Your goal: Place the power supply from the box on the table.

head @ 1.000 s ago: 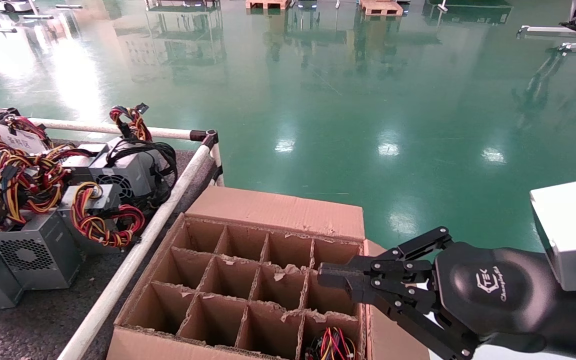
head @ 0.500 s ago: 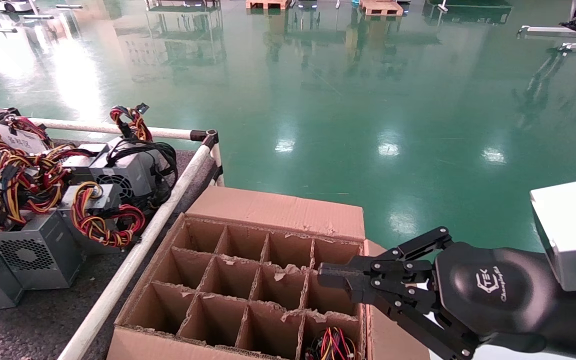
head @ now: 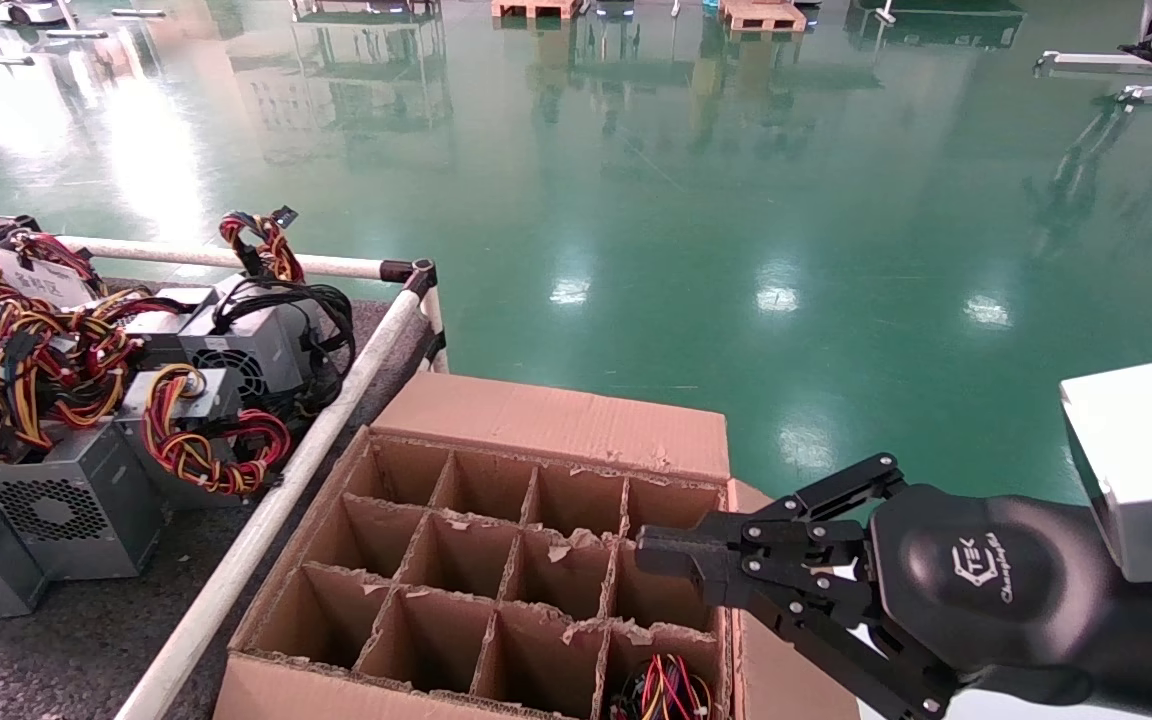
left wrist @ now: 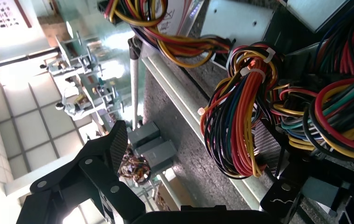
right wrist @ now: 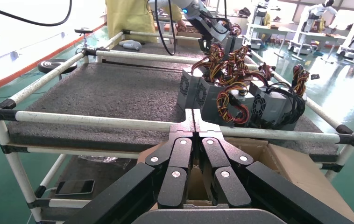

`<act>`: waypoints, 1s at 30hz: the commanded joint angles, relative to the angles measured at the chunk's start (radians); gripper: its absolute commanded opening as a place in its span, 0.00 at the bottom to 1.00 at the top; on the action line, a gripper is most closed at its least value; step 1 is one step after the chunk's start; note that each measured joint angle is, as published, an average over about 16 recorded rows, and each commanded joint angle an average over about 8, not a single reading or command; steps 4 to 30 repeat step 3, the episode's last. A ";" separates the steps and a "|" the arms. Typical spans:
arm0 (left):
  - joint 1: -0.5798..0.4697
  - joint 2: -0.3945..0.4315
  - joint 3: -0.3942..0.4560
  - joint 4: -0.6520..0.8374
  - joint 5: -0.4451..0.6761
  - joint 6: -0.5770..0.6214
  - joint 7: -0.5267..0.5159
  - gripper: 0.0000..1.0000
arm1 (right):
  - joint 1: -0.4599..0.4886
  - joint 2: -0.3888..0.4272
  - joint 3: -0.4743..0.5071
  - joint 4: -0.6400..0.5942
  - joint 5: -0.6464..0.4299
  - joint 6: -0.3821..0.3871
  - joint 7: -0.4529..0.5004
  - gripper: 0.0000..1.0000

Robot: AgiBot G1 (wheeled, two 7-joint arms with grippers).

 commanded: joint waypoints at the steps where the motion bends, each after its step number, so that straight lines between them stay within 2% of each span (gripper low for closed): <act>1: -0.012 0.006 0.010 -0.010 0.010 0.018 -0.004 1.00 | 0.000 0.000 0.000 0.000 0.000 0.000 0.000 0.00; 30: -0.015 0.007 0.012 -0.013 0.013 0.023 -0.004 1.00 | 0.000 0.000 0.000 0.000 0.000 0.000 0.000 0.00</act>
